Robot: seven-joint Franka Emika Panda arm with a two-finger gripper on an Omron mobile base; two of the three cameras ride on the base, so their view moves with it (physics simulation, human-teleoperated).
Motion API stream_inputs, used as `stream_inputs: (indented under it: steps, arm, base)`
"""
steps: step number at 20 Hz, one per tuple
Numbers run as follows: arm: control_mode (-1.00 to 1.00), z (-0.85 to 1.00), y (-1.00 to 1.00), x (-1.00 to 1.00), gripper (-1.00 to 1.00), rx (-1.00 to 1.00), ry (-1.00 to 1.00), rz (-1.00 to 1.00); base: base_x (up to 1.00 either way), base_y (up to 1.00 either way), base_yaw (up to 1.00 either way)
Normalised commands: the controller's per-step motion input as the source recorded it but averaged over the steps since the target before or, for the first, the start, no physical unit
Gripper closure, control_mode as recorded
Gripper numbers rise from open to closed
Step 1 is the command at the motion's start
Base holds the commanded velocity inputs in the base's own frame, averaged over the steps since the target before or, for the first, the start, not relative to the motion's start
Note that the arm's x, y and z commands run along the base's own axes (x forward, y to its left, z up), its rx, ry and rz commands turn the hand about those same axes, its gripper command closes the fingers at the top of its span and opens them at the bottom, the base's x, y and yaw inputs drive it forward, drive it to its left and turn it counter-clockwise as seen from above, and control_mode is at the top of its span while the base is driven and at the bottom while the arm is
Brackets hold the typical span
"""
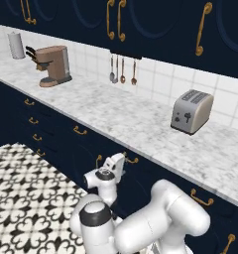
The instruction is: Take a straw from the drawer in front and place it inside the glass cup on the dining counter.
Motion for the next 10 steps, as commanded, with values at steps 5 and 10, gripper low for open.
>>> stream_inputs:
  steps: [5,10]
  arm:
    - [-1.0,-0.19,-0.21,0.51,-1.0,0.19,0.0,0.03]
    - [-1.0,-0.38,0.0,0.47,-1.0,0.03,0.0,0.03]
  base:
    - [0.0,0.0,0.0]
    - [0.0,0.0,0.0]
